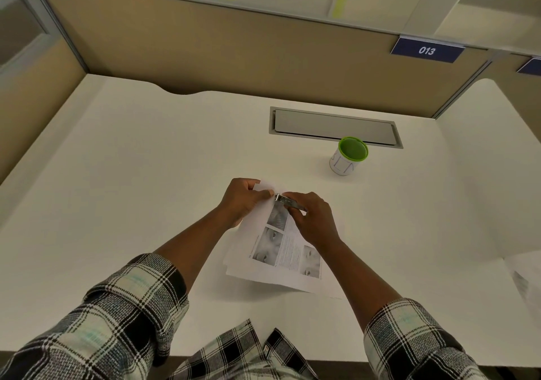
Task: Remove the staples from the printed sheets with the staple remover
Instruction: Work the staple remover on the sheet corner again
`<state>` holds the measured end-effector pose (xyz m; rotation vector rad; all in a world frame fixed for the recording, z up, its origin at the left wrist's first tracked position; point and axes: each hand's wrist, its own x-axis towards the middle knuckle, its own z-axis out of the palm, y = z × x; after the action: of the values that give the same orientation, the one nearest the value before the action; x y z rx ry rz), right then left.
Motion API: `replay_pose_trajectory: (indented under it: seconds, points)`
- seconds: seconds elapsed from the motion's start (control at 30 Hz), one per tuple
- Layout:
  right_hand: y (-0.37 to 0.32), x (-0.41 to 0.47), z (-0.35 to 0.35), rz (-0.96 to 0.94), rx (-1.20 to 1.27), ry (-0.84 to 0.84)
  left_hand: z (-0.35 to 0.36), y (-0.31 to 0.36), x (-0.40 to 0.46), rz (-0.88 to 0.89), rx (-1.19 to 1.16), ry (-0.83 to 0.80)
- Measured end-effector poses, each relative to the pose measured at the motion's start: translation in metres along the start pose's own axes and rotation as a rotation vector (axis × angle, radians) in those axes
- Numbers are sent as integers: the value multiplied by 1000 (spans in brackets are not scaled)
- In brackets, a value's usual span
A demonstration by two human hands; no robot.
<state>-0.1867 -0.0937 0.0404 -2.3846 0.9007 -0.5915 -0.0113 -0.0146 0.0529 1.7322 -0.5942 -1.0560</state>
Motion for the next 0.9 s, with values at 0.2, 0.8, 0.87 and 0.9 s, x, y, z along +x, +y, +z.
replay_pose_trajectory:
  seconds: [0.2,0.8,0.87,0.9]
  points:
    - [4,-1,0,-62,-40,25,3,-2,2,-12,10,-5]
    - [-5,-6,-5,34,57,44,5,0,4,6,32,-8]
    - [-3,-6,-5,39,56,50,5,-2,5,-1,17,-11]
    - [-2,-7,-5,37,54,50,4,-3,4,0,16,-12]
